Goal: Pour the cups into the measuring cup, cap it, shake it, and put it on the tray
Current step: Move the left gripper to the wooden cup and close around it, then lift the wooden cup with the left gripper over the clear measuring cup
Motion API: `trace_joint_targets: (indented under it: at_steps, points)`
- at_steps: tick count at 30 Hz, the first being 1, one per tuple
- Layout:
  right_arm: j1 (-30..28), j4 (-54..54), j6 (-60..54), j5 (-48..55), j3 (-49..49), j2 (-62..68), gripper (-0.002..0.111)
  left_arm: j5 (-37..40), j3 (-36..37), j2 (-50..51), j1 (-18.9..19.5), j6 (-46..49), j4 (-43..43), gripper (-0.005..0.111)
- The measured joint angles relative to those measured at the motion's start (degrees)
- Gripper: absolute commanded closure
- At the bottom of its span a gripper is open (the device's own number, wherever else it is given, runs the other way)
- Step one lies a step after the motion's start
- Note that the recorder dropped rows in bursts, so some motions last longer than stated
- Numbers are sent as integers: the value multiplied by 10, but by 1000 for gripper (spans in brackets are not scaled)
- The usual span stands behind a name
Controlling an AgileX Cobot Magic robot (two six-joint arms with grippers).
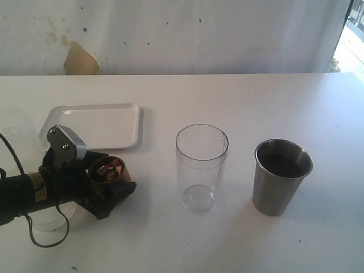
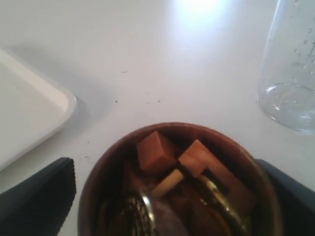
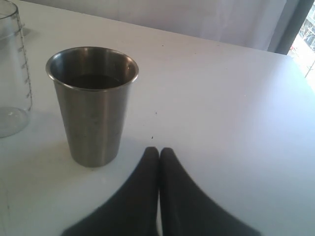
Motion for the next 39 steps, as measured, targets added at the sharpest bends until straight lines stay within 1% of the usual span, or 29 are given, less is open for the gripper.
trace_joint_targets:
  at_steps: [11,17,19,22,24,25,26,28,29,30,31,32,35,38,39]
  points:
    - [0,0,0,0,0,0,108,-12,-15,18,0,-23,43,19]
    - [0,0,0,0,0,0,108,-6,-40,18,0,-23,49,19]
    - [0,0,0,0,0,0,108,8,-49,18,0,-23,55,19]
    - [0,0,0,0,0,0,108,29,-49,18,0,-27,93,19]
    - [0,0,0,0,0,0,108,36,-49,18,0,-30,109,22]
    - [0,0,0,0,0,0,108,40,-49,18,0,-30,112,25]
    - [0,0,0,0,0,0,108,46,-51,18,0,-28,113,31]
    - [0,0,0,0,0,0,108,50,-56,18,0,-26,113,48]
    - [0,0,0,0,0,0,108,52,-59,18,0,-26,113,65]
    - [0,0,0,0,0,0,108,53,-61,19,0,-26,113,77]
    - [0,0,0,0,0,0,108,54,-61,19,0,-26,113,101]
    - [0,0,0,0,0,0,108,54,-61,19,0,-31,116,106]
    - [0,0,0,0,0,0,108,45,-61,19,0,-38,133,107]
    - [0,0,0,0,0,0,108,-24,-61,15,0,-38,141,107]
    - [0,0,0,0,0,0,108,-36,-61,12,0,-38,141,107]
